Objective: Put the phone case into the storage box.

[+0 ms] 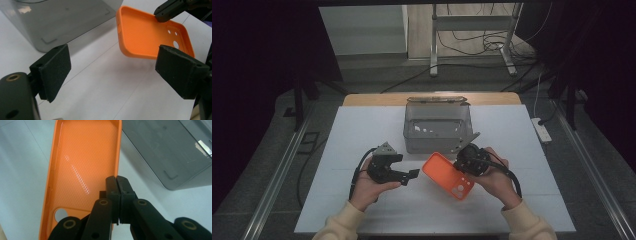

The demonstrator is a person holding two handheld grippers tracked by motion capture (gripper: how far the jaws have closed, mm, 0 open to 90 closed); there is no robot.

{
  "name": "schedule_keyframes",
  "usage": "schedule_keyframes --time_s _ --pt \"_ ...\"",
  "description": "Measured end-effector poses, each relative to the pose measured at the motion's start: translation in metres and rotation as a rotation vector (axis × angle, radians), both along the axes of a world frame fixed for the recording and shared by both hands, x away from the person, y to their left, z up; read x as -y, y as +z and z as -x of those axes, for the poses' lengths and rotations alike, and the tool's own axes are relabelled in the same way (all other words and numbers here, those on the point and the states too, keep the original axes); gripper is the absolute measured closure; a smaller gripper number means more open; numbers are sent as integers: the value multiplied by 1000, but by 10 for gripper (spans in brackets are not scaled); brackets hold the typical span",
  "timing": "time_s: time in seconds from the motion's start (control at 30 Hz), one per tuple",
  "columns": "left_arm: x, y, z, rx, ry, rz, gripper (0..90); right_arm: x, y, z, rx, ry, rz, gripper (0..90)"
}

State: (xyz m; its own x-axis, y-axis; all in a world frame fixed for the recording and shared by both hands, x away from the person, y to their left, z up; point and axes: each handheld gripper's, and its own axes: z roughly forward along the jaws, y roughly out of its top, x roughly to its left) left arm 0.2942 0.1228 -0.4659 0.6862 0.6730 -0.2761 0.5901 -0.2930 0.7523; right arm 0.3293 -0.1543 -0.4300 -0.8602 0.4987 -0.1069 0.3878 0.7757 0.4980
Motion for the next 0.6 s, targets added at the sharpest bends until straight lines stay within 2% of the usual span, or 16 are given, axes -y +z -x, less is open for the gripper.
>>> schedule_keyframes --time_s 0.6 --pt "18 2 -11 -24 -58 -8 145 -1 0 1 10 11 6 890"
